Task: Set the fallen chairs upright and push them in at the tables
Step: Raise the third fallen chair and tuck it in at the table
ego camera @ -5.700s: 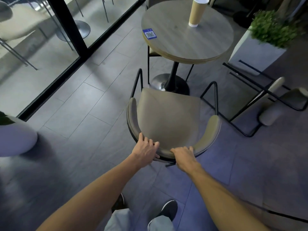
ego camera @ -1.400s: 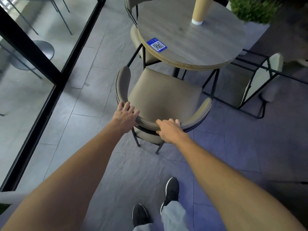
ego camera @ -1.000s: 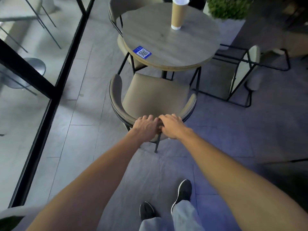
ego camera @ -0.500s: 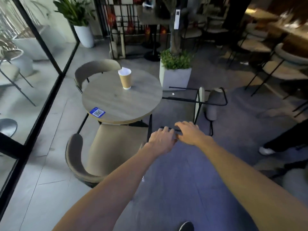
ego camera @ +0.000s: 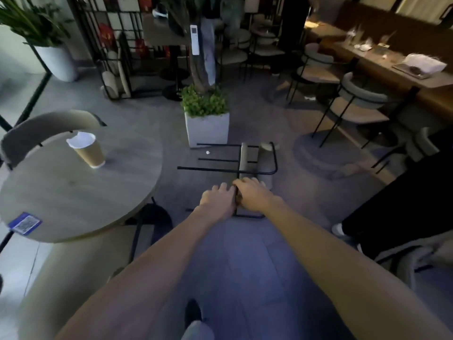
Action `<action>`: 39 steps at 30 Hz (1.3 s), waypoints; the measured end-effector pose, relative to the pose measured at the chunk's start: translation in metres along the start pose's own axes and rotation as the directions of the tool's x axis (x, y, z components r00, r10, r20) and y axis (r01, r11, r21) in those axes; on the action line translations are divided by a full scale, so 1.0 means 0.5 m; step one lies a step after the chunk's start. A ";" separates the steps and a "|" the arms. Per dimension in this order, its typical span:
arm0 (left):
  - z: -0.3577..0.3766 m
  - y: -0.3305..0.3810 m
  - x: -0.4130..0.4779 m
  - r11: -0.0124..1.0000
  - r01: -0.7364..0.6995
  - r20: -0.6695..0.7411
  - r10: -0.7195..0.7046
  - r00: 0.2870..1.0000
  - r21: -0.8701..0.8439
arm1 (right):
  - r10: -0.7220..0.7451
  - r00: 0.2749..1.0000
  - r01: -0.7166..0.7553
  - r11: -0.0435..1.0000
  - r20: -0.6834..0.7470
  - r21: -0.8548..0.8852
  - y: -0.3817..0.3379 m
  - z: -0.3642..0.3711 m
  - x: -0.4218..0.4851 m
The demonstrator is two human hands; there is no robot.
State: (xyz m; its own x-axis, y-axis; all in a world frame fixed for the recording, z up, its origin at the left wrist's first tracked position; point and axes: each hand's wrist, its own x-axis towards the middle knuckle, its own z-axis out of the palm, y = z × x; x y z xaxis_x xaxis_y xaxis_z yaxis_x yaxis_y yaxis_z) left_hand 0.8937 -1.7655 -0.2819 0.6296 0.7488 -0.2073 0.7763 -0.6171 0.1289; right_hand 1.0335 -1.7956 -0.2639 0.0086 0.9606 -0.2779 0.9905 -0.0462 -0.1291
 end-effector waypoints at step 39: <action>-0.015 0.279 1.401 0.905 0.412 0.291 -0.367 0.883 -0.108 | -0.178 0.922 0.231 0.966 0.345 -0.120 1.099 -0.182 1.032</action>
State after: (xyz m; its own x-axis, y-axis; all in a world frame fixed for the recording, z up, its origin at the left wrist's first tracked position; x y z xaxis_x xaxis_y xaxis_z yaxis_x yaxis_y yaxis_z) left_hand 1.4434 -1.3252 -0.4018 0.2621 0.8175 -0.5129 0.9650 -0.2242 0.1357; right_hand 1.5945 -1.3004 -0.3917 -0.2153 0.7990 -0.5615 0.9748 0.2102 -0.0746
